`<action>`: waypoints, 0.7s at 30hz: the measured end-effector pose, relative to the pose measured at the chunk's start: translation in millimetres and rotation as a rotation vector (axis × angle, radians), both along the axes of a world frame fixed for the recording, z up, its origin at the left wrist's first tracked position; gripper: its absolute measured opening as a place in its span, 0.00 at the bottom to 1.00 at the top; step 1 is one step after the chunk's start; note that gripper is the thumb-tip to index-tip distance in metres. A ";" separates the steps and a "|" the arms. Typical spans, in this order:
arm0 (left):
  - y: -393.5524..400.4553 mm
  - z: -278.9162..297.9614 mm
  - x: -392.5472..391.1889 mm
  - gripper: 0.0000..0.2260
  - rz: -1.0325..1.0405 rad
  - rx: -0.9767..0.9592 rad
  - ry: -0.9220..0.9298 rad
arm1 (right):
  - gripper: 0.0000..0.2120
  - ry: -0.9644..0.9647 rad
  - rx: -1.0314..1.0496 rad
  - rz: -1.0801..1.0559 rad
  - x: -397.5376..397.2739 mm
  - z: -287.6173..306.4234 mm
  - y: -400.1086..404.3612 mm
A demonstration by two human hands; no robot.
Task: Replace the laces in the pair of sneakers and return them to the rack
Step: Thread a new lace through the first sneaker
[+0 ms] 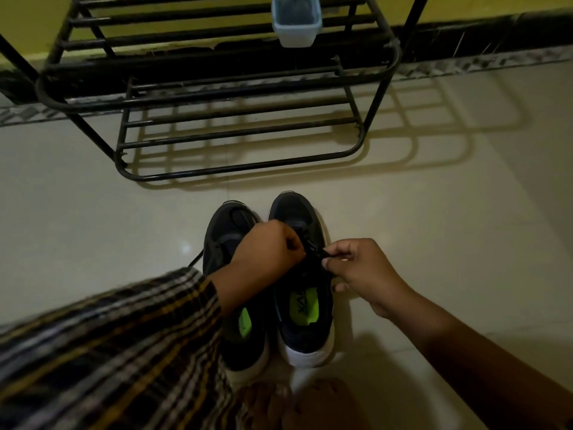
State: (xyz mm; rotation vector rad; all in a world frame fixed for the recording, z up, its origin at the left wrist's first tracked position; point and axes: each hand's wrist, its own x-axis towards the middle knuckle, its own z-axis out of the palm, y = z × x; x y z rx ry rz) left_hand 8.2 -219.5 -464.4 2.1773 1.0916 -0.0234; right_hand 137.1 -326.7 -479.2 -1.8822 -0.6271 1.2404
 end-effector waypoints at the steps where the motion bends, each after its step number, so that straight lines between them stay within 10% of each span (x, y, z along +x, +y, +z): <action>1: -0.4 -0.2 0.8 0.04 -0.001 0.004 0.006 | 0.08 -0.062 0.026 0.026 -0.7 -1.0 -0.3; 9: 0.2 -0.5 2.7 0.06 -0.037 0.039 -0.005 | 0.09 -0.455 0.178 0.252 -3.9 -7.9 -6.4; 21: -9.3 -9.3 -5.0 0.04 0.079 -0.068 -0.197 | 0.05 -0.288 0.125 0.125 -3.0 -8.1 18.2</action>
